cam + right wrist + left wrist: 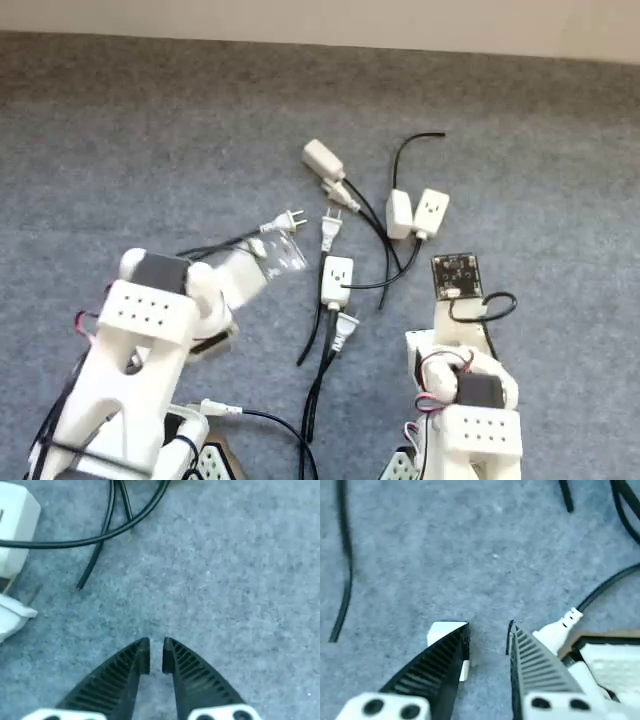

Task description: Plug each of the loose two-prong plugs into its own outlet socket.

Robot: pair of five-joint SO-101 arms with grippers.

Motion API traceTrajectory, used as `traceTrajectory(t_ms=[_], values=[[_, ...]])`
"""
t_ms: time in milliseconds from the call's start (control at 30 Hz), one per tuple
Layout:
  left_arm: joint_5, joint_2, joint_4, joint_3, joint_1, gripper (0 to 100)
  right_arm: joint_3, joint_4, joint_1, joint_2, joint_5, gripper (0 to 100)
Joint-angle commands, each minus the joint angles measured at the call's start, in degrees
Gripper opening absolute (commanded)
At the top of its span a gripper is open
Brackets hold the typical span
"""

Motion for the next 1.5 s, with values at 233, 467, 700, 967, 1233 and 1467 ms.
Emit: traceTrajectory(t_ms=[233, 467, 700, 967, 1233, 1467], values=[[-13.7, 0.7, 11.8, 2.6, 16.6, 14, -3.8, -10.1, 0.8, 15.3, 0.7, 6.3], [-13.9, 0.7, 11.2, 5.1, 28.5, 14, -3.7, -10.1, 0.8, 15.3, 0.7, 6.3], [-13.5, 1.1, 1.3, 13.1, 31.8, 14, -3.7, -10.1, 0.8, 15.3, 0.7, 6.3], [-13.9, 1.1, -8.5, 20.4, 25.5, 14, -3.7, -10.1, 0.8, 15.3, 0.7, 6.3], [-13.9, 0.8, -12.3, 23.5, 24.0, 12, -3.6, -10.1, 0.7, 15.3, 0.7, 6.3], [-13.9, 1.1, -10.8, 15.6, 22.8, 0, -3.6, -10.1, 0.6, 15.2, 0.7, 6.3]])
